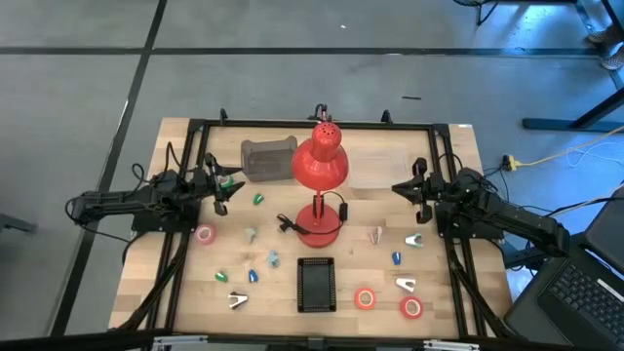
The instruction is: Pick and place Stapler, Stapler remover, tape
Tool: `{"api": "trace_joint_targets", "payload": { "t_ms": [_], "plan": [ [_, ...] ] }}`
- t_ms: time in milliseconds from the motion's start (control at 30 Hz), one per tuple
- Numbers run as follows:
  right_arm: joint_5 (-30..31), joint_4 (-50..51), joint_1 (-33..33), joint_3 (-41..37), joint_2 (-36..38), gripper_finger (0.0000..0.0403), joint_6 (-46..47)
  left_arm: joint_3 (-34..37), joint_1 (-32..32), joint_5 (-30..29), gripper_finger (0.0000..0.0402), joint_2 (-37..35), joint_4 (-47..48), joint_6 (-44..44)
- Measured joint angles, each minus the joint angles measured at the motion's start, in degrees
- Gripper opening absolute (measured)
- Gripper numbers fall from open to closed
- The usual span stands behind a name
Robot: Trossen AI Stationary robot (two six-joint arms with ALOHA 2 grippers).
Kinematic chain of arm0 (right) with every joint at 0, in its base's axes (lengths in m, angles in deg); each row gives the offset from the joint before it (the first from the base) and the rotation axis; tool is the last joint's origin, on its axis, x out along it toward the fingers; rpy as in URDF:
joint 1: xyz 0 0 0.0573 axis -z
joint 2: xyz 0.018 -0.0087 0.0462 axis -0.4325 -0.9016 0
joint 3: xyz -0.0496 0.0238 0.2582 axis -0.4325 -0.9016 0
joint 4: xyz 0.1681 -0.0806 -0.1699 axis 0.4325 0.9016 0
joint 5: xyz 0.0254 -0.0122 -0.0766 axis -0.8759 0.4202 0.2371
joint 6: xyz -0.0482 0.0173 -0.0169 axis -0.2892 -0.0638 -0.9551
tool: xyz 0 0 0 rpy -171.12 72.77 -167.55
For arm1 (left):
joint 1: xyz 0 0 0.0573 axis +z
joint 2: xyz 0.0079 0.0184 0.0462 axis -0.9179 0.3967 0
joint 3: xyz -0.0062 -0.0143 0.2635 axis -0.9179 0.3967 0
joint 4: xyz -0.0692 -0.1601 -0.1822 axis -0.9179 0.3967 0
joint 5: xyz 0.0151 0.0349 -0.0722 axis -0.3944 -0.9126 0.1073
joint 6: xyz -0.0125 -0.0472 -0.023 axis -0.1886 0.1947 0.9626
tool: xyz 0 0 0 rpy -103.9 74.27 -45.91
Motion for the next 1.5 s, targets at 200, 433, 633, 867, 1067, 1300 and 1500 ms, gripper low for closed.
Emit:
{"api": "trace_joint_targets", "payload": {
  "t_ms": [200,433,633,867,1067,1300,1500],
  "plan": [
    [-0.02,-0.02,0.02,0.0,0.0,0.0035,-0.04,0.0,0.0,0.0,0.0189,0.0,0.0,0.0],
    [-0.02,-2.73,0.02,0.0,0.0,0.0035,2.14,-0.01,0.0,0.0,0.0189,-0.01,0.0,0.0],
    [-0.02,-14.8,0.0,0.0,-0.02,0.0035,10.51,0.01,0.0,0.0,0.0189,-0.02,0.0,0.0],
    [-0.02,-25.28,0.0,-0.01,-0.02,0.0035,16.56,0.01,0.0,-0.14,0.0189,-0.01,-0.26,-0.23],
    [-0.02,-19.19,0.01,-0.02,-1.35,0.0035,16.8,0.01,0.0,-3.14,0.0189,-0.02,-5.2,2.67],
    [-2.41,-12.28,-1.46,2.56,-9.55,0.0035,19.33,0.01,0.0,-2.51,0.0189,-0.02,-10.18,8.22],
    [3.63,7.03,-8.44,18.04,-20.99,0.0035,12.37,0.01,0.0,-3.55,0.0189,-0.02,-11.28,9.05]
  ]
}}
